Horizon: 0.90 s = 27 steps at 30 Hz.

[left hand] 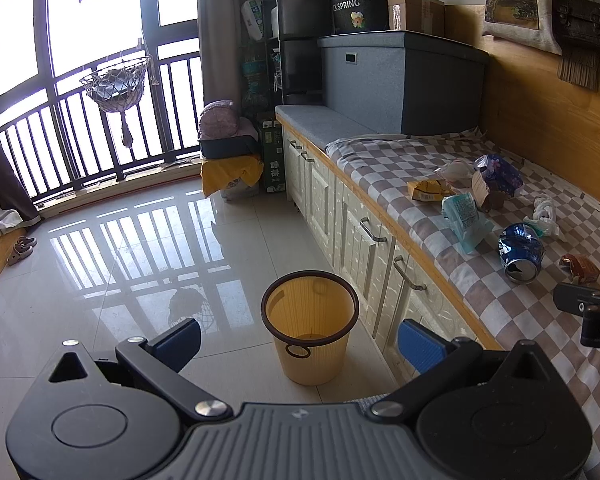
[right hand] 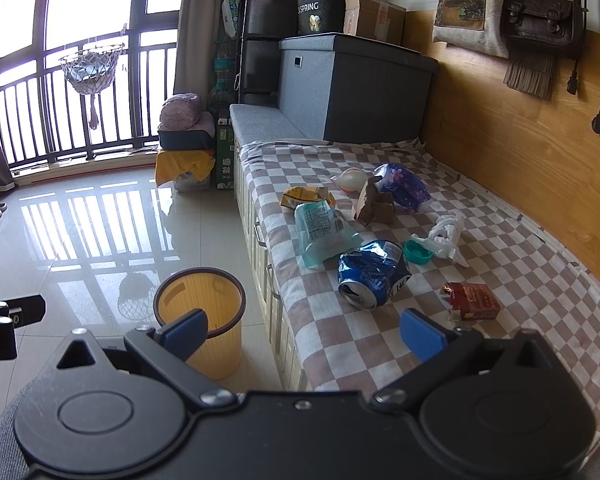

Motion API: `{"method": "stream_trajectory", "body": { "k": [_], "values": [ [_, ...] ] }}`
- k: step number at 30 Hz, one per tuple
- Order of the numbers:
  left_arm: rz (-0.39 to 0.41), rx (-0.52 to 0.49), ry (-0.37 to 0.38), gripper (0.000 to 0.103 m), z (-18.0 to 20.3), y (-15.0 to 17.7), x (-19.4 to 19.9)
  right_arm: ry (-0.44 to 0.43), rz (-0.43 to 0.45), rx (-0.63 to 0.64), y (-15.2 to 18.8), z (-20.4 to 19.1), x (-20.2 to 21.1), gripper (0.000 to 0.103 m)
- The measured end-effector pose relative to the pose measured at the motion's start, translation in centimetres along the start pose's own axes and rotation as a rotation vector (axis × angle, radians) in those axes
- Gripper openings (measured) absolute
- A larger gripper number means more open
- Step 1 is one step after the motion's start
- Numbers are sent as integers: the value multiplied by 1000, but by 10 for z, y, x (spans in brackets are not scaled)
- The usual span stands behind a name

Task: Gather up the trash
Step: 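Grasp the light-blue plastic bag with the left tool while the right tool grasps the blue can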

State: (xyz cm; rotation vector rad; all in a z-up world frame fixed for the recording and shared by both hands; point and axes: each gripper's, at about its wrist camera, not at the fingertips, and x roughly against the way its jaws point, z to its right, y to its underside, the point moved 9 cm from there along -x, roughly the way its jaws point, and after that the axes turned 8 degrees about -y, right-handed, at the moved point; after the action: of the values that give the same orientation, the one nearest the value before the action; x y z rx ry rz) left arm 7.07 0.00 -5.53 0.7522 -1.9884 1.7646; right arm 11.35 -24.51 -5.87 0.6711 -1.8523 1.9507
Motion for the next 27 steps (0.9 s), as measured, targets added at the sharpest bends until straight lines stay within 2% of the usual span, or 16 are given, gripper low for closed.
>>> {"method": "stream_trajectory", "body": {
  "k": [4,7,15,20,27],
  "values": [
    [9,-8,0,103,1,-2,1,-2,0,-3,0,0,0,103],
    [59,-37,4,103,14,-16,0,-5,10,-9,-1,1,1,103],
    [121,-114,28,103,36,-33,5,5,33,-69,0,22,3,103],
    [150,-174,85,103,62,-48,0,34,38,-94,4,40,5,103],
    [197,-194,182,103,106,-74,-16,85,43,-164,14,81,4,103]
  ]
}}
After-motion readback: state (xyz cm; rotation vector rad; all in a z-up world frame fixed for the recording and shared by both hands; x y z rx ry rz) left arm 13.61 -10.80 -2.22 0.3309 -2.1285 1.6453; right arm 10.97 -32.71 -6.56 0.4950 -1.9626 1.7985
